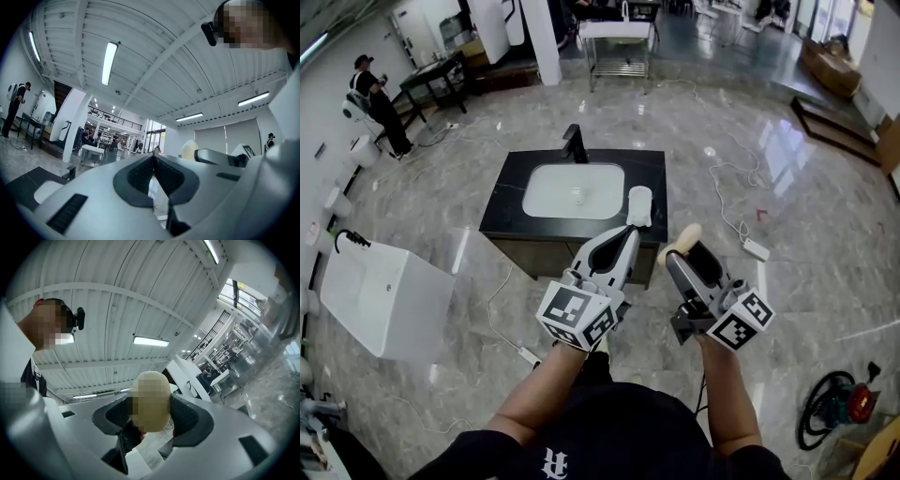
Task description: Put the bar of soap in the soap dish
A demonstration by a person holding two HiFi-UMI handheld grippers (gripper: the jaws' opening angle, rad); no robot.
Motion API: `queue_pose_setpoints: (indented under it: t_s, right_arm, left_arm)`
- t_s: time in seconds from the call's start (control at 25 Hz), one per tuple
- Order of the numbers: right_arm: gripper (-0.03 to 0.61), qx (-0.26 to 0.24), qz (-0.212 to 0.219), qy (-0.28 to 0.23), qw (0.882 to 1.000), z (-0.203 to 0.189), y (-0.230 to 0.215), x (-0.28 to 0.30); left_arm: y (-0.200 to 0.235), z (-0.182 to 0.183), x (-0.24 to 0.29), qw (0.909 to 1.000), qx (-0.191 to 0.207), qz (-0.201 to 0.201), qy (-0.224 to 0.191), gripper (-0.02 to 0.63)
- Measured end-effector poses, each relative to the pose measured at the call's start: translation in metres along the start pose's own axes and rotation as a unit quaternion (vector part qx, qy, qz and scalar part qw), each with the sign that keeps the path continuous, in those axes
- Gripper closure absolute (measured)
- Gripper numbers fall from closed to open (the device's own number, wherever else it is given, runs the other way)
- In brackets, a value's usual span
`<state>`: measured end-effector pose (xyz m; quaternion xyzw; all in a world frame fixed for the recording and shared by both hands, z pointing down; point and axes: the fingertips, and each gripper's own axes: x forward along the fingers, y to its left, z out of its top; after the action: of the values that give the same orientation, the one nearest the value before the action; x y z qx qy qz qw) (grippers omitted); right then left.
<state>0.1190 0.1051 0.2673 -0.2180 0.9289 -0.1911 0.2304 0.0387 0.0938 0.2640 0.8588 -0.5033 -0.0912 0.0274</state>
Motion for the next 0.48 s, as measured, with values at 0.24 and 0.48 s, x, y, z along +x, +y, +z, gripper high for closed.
queue_pose_setpoints:
  t_s: [0.24,0.48]
  right_arm:
    - [0.319,-0.014,-0.020,0.005,1.000,-0.003,-0.038,0.042]
    - [0.319,-0.016,-0.052,0.003,0.999,-0.005,-0.080,0.091]
  left_arm:
    - [0.047,-0.005,0.037,0.9999,-0.007,-0.011,-0.001,0.607]
    - [0.100,-0.006,0.081,0.9993,-0.005,-0.037,0.004,0.607]
